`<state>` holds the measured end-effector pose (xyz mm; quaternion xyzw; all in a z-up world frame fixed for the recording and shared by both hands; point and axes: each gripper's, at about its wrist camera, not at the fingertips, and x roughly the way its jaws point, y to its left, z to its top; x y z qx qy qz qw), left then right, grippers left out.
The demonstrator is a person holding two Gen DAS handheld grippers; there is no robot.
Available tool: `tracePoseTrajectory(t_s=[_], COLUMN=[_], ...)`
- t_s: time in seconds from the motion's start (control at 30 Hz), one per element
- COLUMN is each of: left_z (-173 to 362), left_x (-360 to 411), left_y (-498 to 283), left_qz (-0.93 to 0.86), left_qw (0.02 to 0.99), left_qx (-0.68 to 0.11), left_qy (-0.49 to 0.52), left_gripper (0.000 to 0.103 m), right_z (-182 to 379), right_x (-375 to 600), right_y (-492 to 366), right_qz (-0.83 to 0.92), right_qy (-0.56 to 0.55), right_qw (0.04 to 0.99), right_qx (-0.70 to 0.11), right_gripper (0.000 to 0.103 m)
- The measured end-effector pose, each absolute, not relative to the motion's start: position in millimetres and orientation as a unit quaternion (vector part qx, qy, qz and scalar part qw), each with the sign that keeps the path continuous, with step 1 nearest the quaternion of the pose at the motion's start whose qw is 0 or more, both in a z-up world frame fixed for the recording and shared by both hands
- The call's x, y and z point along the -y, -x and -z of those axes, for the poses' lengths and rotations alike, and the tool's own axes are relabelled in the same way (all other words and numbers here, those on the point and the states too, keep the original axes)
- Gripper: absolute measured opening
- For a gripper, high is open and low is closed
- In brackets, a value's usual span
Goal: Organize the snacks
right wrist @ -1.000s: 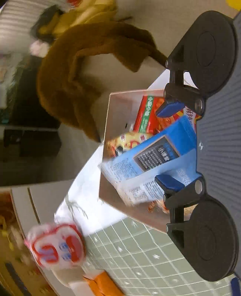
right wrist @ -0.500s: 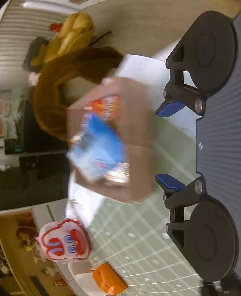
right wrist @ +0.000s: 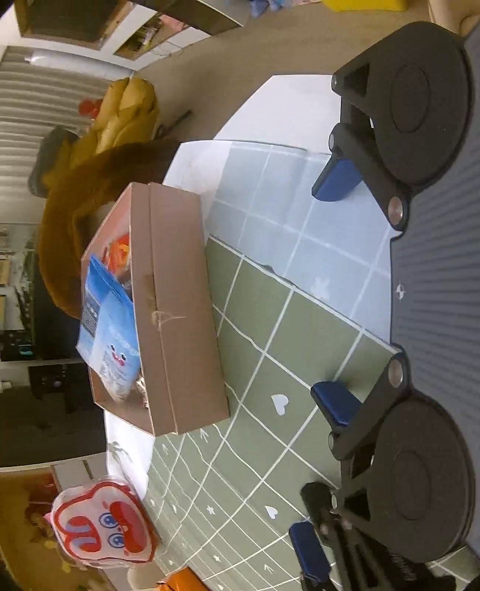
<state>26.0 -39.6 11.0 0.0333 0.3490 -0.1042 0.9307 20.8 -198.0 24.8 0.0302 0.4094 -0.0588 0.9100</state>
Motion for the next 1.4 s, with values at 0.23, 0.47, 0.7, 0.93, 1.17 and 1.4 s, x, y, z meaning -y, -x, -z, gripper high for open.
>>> tracePoseTrajectory(t_s=[0.23,0.47,0.7,0.93,1.17,1.4], left_z=[-10.0,-9.6,-9.4,-9.5,-9.7,-9.9], left_x=[41.3,43.7,42.7,42.2,42.7,42.8], left_y=[-30.0,-28.0,-27.7,-27.5,-27.5,-27.4], left_qz=[0.112,0.107,0.108,0.107,0.106,0.106], left_qw=[0.931,0.932,0.932,0.932,0.932,0.933], left_qx=[-0.345,-0.342,-0.343,-0.343,-0.343,-0.343], left_qy=[-0.035,-0.043,-0.042,-0.039,-0.038,-0.036], left_gripper=[0.046,0.046,0.046,0.046,0.046,0.046], right_z=[-15.5,-15.1,-15.0,-15.0,-15.0,-15.0], right_x=[201.7,200.2,200.1,199.7,199.2,199.0], right_y=[-17.0,-17.7,-17.7,-17.3,-16.9,-16.7], right_qz=[0.056,0.057,0.057,0.058,0.058,0.058], right_qy=[-0.025,-0.025,-0.025,-0.025,-0.026,-0.026], right_qw=[0.930,0.931,0.931,0.931,0.931,0.931], right_qx=[-0.362,-0.358,-0.358,-0.358,-0.358,-0.358], right_gripper=[0.103,0.103,0.103,0.103,0.103,0.103])
